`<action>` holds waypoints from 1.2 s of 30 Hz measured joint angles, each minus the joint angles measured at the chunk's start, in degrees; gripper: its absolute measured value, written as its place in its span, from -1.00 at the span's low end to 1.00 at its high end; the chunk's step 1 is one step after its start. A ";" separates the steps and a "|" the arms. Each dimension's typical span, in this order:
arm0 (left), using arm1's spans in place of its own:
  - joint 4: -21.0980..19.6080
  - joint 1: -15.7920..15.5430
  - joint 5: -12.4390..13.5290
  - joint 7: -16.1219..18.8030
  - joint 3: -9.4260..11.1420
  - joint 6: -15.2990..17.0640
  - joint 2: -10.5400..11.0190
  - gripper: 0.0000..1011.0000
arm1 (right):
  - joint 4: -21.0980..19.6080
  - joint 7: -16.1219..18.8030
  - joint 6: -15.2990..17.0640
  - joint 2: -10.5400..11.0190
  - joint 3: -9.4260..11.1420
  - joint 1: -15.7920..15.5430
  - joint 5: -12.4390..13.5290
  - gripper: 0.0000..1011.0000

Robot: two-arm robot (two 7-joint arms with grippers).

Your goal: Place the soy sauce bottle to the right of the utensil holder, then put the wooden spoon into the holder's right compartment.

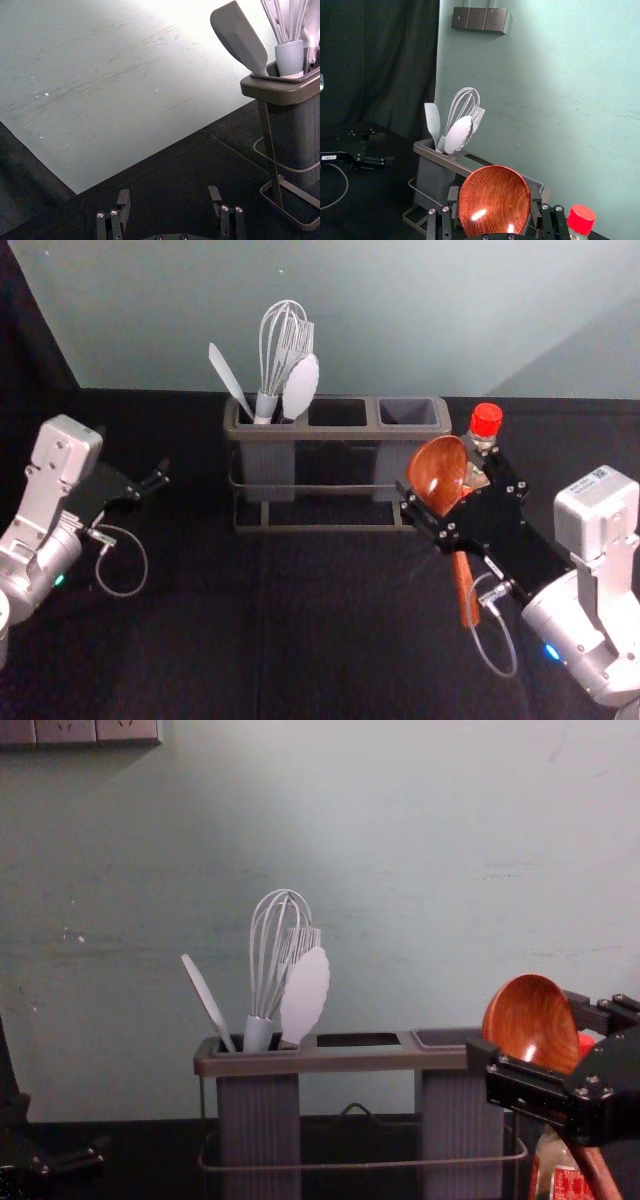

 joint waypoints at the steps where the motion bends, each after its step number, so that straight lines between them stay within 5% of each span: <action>1: 0.00 0.00 0.00 0.00 0.00 0.00 0.00 1.00 | 0.00 0.01 0.02 -0.01 0.00 0.00 -0.01 0.66; 24: 0.00 0.00 0.00 0.00 0.00 0.00 0.00 1.00 | -0.12 0.02 0.13 -0.04 -0.07 0.48 -0.05 0.66; 36: 0.00 0.00 0.00 0.00 0.00 0.00 0.00 1.00 | 1.00 -0.75 -0.99 0.18 -1.24 7.24 0.74 0.66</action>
